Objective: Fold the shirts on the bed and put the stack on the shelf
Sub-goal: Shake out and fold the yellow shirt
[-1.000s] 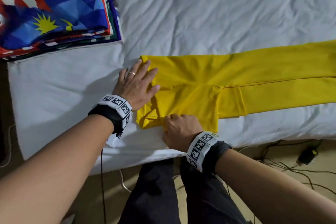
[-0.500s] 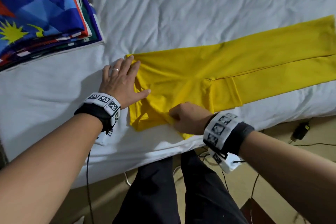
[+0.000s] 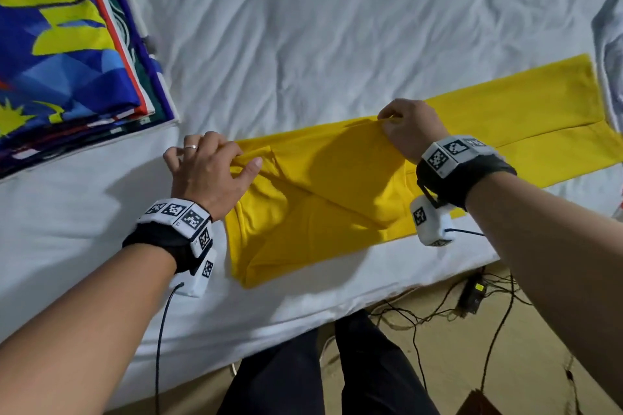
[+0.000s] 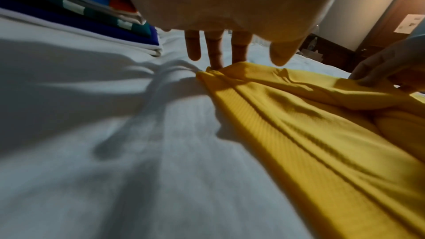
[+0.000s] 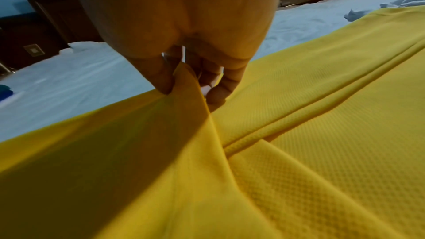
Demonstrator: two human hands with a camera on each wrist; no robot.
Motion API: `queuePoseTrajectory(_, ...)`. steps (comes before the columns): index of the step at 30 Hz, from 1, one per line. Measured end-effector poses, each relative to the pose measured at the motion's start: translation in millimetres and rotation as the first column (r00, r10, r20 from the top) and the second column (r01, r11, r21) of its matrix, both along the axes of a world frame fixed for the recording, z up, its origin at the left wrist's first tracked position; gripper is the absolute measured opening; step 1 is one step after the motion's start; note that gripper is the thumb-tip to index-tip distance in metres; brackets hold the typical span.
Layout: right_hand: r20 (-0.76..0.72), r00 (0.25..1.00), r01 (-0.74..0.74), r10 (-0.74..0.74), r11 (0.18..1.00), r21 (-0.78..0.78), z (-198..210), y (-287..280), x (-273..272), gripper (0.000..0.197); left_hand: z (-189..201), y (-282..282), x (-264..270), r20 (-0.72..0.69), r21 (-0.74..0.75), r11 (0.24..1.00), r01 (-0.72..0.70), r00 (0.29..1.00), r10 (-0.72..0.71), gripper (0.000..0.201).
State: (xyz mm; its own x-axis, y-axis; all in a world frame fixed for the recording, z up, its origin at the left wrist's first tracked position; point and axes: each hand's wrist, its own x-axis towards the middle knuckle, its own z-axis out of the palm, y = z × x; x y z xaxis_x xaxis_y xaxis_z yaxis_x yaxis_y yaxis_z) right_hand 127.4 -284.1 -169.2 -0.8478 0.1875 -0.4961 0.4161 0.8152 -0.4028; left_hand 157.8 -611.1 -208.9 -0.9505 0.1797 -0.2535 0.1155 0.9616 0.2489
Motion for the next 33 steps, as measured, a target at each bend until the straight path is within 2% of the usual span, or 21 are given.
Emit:
queuePoseTrajectory(5, -0.071, 0.996, 0.064, -0.062, 0.997, 0.031, -14, 2, -3, 0.02, -6, -2, -2, -0.003, 0.049, 0.995, -0.082, 0.997, 0.082, 0.028)
queuePoseTrajectory(9, -0.102, 0.991, 0.094, -0.09, 0.995, 0.04, -19, 5, -3, 0.02, -8, -1, -2, -0.019, 0.062, 0.992, -0.11, 0.994, 0.111, 0.027)
queuePoseTrajectory(14, -0.138, 0.982, 0.131, -0.129, 0.991, 0.01, -25, 7, 0, 0.025, -10, 3, -3, -0.017, 0.005, 0.99, -0.138, 0.99, 0.138, 0.023)
queuePoseTrajectory(18, -0.258, 0.958, 0.13, -0.125, 0.992, -0.001, -29, 7, 5, 0.03, 0, 13, -1, -0.091, 0.014, 0.988, -0.155, 0.984, 0.156, 0.014)
queuePoseTrajectory(20, -0.365, 0.931, 0.055, -0.019, 0.995, 0.087, -27, 3, 15, 0.033, 8, 22, 2, -0.152, 0.04, 0.998, -0.052, 0.987, 0.058, 0.026)
queuePoseTrajectory(23, -0.478, 0.835, -0.179, 0.273, 0.956, 0.233, -25, -9, 39, 0.035, 17, 49, 16, -0.134, 0.079, 0.966, 0.247, 0.963, -0.235, 0.052)
queuePoseTrajectory(25, -0.407, 0.792, -0.348, 0.455, 0.884, 0.311, -26, -15, 55, 0.043, 18, 70, 27, 0.013, 0.051, 0.939, 0.339, 0.94, -0.34, 0.068)
queuePoseTrajectory(28, -0.099, 0.774, -0.56, 0.626, 0.748, 0.356, -34, -7, 67, 0.064, 10, 83, 31, 0.219, 0.001, 0.968, 0.25, 0.945, -0.244, 0.079)
queuePoseTrajectory(30, 0.037, 0.752, -0.625, 0.658, 0.695, 0.357, -39, 9, 66, 0.073, 5, 83, 30, 0.264, -0.034, 0.977, 0.211, 0.945, -0.195, 0.081)
queuePoseTrajectory(33, 0.146, 0.698, -0.695, 0.701, 0.613, 0.377, -38, 38, 57, 0.082, 5, 85, 31, 0.286, -0.071, 0.972, 0.225, 0.938, -0.196, 0.087)
